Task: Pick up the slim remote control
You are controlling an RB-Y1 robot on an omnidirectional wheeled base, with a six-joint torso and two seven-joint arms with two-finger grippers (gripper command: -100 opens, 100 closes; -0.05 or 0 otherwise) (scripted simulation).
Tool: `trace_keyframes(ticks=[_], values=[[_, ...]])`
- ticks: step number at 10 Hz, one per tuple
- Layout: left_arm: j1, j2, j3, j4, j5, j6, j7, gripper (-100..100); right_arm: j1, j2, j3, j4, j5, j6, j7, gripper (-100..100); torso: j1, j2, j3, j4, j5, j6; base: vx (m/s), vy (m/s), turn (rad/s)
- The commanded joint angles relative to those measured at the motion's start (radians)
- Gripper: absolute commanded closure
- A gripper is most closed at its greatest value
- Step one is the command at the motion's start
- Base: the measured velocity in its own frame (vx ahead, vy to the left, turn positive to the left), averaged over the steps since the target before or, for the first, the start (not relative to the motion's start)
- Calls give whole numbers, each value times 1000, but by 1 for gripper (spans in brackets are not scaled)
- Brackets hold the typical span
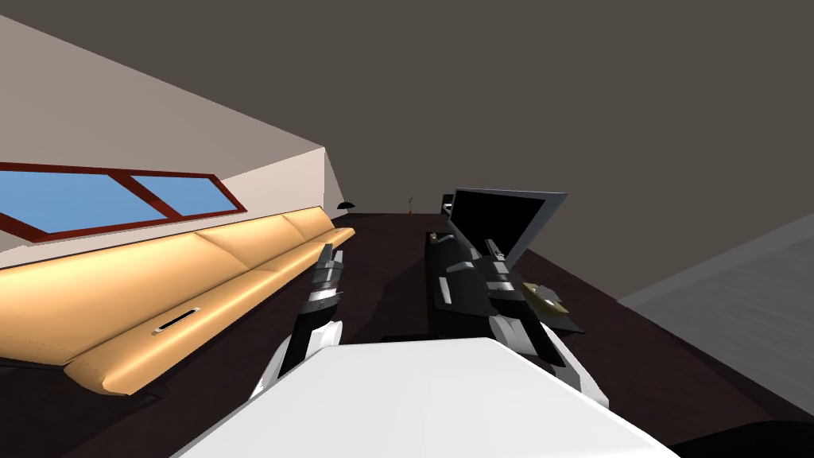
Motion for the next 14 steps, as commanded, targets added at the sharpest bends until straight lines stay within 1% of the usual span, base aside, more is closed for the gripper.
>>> trace_keyframes(ticks=[1, 3, 4, 5, 6, 7, 9, 10, 11, 12, 13, 14], values=[[0, 0, 0, 0, 0, 0, 0, 0, -6, -31, -18, 25, -21, 41, -16, -100, 0, 0, 0, 0, 0, 0, 14, 93, -9], [0, 0, 0, 0, 0, 0, 0, 0, -17, -76, -50, 64, -59, 112, -44, -100, 3, 0, 0, 0, 0, 0, 69, 180, -22], [0, 0, 0, 0, 0, 0, 0, 0, -17, -76, -50, 64, -59, 121, -44, -100, 6, -3, -1, 0, 1, 0, 39, 100, -118], [0, 0, 0, 0, 0, 0, 0, 0, -22, -96, -66, 84, -80, 162, -60, -100, 1, -1, -1, 0, 0, 0, 22, 86, -42], [0, 0, 0, 0, 0, 0, 0, 0, -26, -115, -82, 106, -101, 186, -75, -100, 0, 0, 0, 0, 0, 0, 42, 114, -59], [0, 0, 0, 0, 0, 0, 0, 0, -26, -115, -82, 106, -101, 206, -75, -100, 1, 0, 0, 0, 0, 0, 42, 87, 14], [0, 0, 0, 0, 0, 0, 0, 0, -31, -149, -114, 153, -146, 278, -109, -100, 2, -4, -2, 0, 0, -1, 136, 170, 52], [0, 0, 0, 0, 0, 0, 0, 0, -31, -149, -114, 153, -146, 297, -109, -100, 6, -8, -4, -2, 1, 0, 138, 107, -42], [0, 0, 0, 0, 0, 0, 0, 0, -32, -164, -130, 178, -169, 331, -127, -100, 1, -7, -4, -2, 1, 0, 115, 57, -23], [0, 0, 0, 0, 0, 0, 0, 0, -32, -164, -130, 178, -169, 344, -127, -100, -2, -6, -4, -1, 0, 0, 77, 45, -8], [0, 0, 0, 0, 0, 0, 0, 0, -31, -178, -145, 205, -192, 380, -145, -100, -3, -4, -2, -1, -1, 0, 84, 64, -21], [0, 0, 0, 0, 0, 0, 0, 0, -31, -178, -145, 205, -192, 391, -145, -100, -3, -4, -2, -1, -1, 0, 73, 51, -21]])
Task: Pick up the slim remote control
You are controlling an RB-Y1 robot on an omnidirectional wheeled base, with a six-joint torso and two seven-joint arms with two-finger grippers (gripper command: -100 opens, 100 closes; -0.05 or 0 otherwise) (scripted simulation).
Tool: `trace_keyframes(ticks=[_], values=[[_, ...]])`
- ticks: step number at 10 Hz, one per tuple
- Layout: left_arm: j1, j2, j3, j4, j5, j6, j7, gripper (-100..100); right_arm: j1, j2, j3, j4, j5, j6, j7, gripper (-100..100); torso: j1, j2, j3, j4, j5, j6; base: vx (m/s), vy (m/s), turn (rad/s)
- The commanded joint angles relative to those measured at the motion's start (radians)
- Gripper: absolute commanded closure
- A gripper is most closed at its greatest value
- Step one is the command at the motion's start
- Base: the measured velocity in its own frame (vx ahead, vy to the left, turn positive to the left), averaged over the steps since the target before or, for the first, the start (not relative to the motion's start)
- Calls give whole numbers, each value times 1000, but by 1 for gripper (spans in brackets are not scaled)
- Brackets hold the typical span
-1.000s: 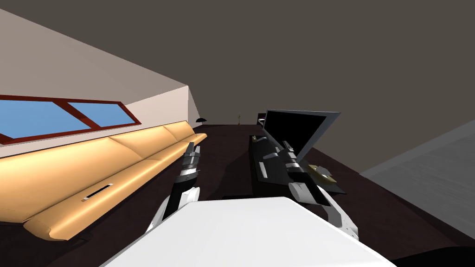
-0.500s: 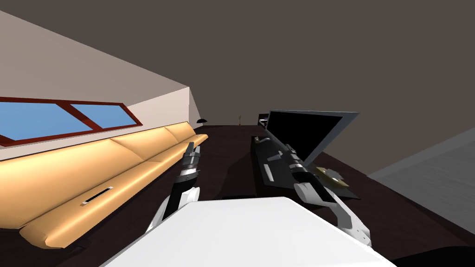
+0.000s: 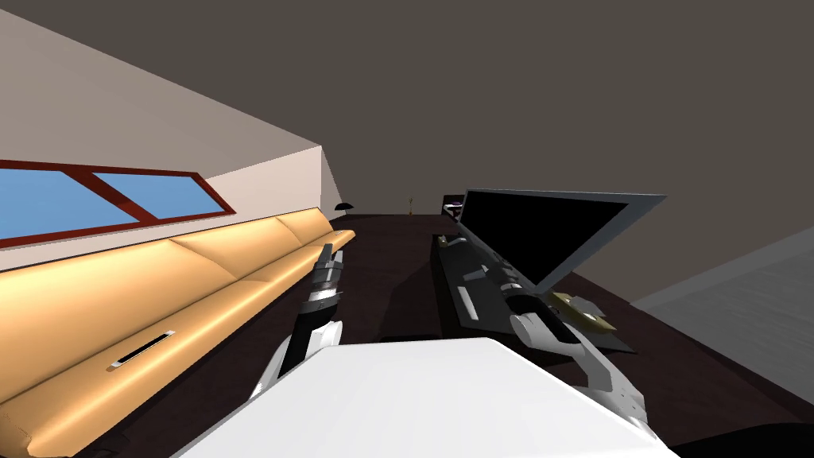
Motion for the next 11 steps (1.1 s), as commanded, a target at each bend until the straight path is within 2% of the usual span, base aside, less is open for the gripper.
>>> trace_keyframes(ticks=[1, 4, 5, 6, 7, 8, 9, 10, 11], values=[[0, 0, 0, 0, 0, 0, 0, 0, 5, -17, -20, 24, -29, 50, -24, -100, 0, 0, 0, 0, 0, 0, 96, 66, -25], [0, 0, 0, 0, 0, 0, 0, 0, 8, -27, -32, 52, -53, 115, -43, -100, 0, -2, -1, 0, 0, 0, 95, 55, -22], [0, 0, 0, 0, 0, 0, 0, 0, 14, -35, -44, 81, -77, 163, -62, -100, 0, -2, -1, 0, 0, 0, 120, 61, -21], [0, 0, 0, 0, 0, 0, 0, 0, 14, -35, -44, 81, -77, 163, -62, -100, 0, -3, -2, -1, 0, 0, 107, 51, -18], [0, 0, 0, 0, 0, 0, 0, 0, 20, -40, -54, 111, -100, 206, -82, -100, 0, -2, -1, 0, 0, 0, 125, 69, -42], [0, 0, 0, 0, 0, 0, 0, 0, 20, -40, -54, 111, -100, 212, -82, -100, 0, -3, -2, -1, 0, 0, 103, 53, -21], [0, 0, 0, 0, 0, 0, 0, 0, 28, -44, -63, 142, -124, 250, -102, -100, 0, -2, -1, 0, 0, 0, 141, 26, -29], [0, 0, 0, 0, 0, 0, 0, 0, 28, -44, -63, 142, -124, 259, -102, -100, -1, -4, -2, -1, 0, 0, 121, 22, -18], [0, 0, 0, 0, 0, 0, 0, 0, 38, -45, -71, 173, -147, 297, -122, -100, -2, -3, -2, -1, 0, 0, 148, 38, -33]])
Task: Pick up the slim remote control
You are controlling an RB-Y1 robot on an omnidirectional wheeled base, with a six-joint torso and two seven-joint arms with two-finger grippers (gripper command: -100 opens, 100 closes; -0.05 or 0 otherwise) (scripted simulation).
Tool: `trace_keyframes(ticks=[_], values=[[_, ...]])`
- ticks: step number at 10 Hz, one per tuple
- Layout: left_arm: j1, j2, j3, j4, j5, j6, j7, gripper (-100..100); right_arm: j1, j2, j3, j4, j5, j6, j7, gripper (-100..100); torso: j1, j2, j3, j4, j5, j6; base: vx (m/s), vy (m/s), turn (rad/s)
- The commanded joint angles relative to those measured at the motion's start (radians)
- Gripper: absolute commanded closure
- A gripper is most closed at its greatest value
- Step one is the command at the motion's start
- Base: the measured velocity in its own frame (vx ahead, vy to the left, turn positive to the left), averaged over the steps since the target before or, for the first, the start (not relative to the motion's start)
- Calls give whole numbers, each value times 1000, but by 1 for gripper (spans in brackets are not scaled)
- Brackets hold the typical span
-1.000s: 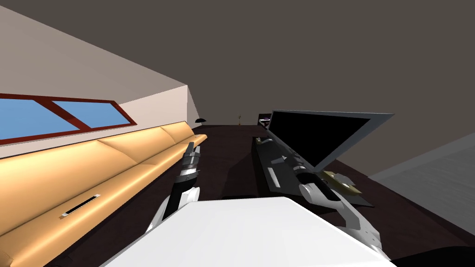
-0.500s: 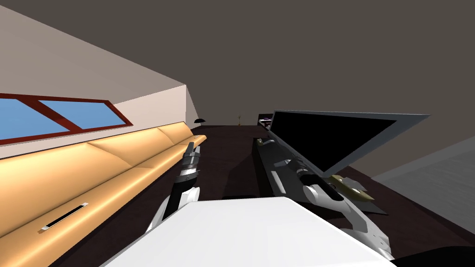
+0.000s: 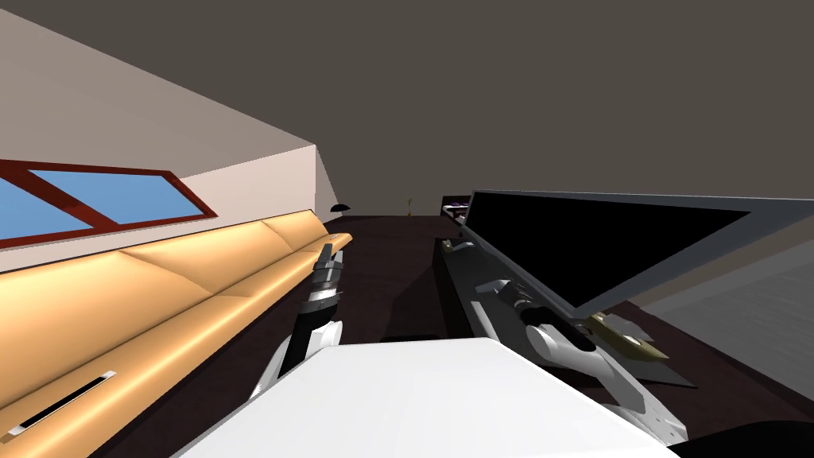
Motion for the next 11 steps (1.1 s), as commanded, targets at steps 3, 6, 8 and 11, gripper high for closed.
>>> trace_keyframes(ticks=[3, 6, 8, 11], values=[[0, 0, 0, 0, 0, 0, 0, 0, 15, -12, -14, 48, -42, 81, -35, -100, 0, 0, 0, 0, 0, 0, 123, 36, -27], [0, 0, 0, 0, 0, 0, 0, 0, 41, -4, -24, 110, -84, 152, -73, -100, -2, 2, 1, 0, 0, 0, 130, 8, -30], [0, 0, 0, 0, 0, 0, 0, 0, 55, 3, -27, 141, -104, 205, -91, -100, -3, 1, 0, 0, 0, 0, 130, -9, -32], [0, 0, 0, 0, 0, 0, 0, 0, 69, 11, -30, 171, -123, 246, -109, -100, -2, 0, 0, 0, 0, 0, 130, 4, -27]])
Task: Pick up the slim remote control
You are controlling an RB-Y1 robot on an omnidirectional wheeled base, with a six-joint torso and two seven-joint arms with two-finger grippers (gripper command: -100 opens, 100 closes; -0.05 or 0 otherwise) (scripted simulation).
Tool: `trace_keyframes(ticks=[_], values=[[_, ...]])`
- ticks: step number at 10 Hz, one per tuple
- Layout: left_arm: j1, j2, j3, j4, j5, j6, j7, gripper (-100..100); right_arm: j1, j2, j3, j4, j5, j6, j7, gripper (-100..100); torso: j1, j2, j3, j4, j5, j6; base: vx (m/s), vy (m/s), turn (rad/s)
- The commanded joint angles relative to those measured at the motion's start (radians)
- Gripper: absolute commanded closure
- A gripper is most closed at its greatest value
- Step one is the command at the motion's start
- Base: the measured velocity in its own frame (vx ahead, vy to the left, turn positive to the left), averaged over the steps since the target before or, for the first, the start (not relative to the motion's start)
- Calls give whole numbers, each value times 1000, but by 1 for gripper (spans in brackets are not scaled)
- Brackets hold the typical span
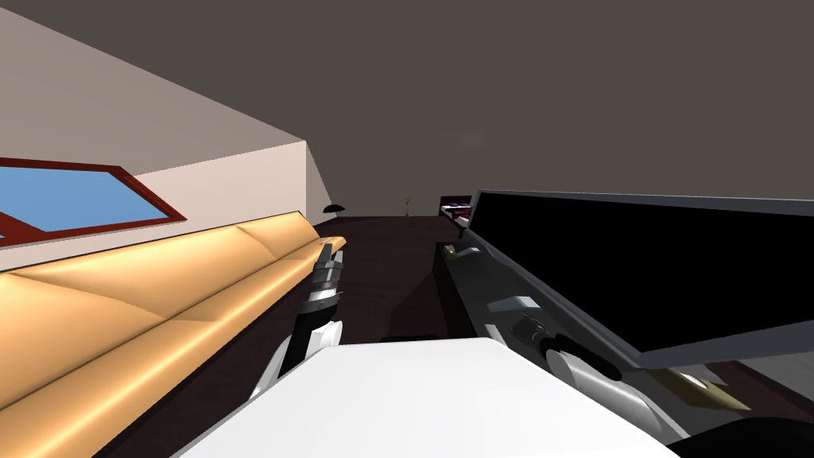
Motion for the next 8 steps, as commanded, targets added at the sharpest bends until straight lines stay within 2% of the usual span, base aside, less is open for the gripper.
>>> trace_keyframes(ticks=[1, 3, 4, 5, 6, 7, 8], values=[[0, 0, 0, 0, 0, 0, 0, 0, 14, 11, 0, 40, -20, 40, -19, -100, 0, 0, 0, 0, 0, 0, 126, -27, -34], [0, 0, 0, 0, 0, 0, 0, 0, 45, 32, -1, 98, -53, 99, -51, -100, -2, -4, -2, -1, -1, 1, 235, -48, -62], [0, 0, 0, 0, 0, 0, 0, 0, 45, 32, -1, 98, -53, 108, -51, -100, -3, -8, -4, -1, -1, 0, 167, -38, -11], [0, 0, 0, 0, 0, 0, 0, 0, 61, 44, 0, 125, -68, 139, -66, -100, -2, -4, -2, -1, -1, 0, 122, -34, -24], [0, 0, 0, 0, 0, 0, 0, 0, 61, 44, 0, 125, -68, 139, -66, -100, -2, -1, -1, 0, -1, 0, 94, -19, -24], [0, 0, 0, 0, 0, 0, 0, 0, 76, 56, 2, 152, -83, 168, -80, -100, -1, 1, 1, 0, 0, 0, 107, -30, -32], [0, 0, 0, 0, 0, 0, 0, 0, 76, 56, 2, 152, -83, 168, -80, -100, -1, 2, 1, 0, 0, 1, 102, -24, -26]])
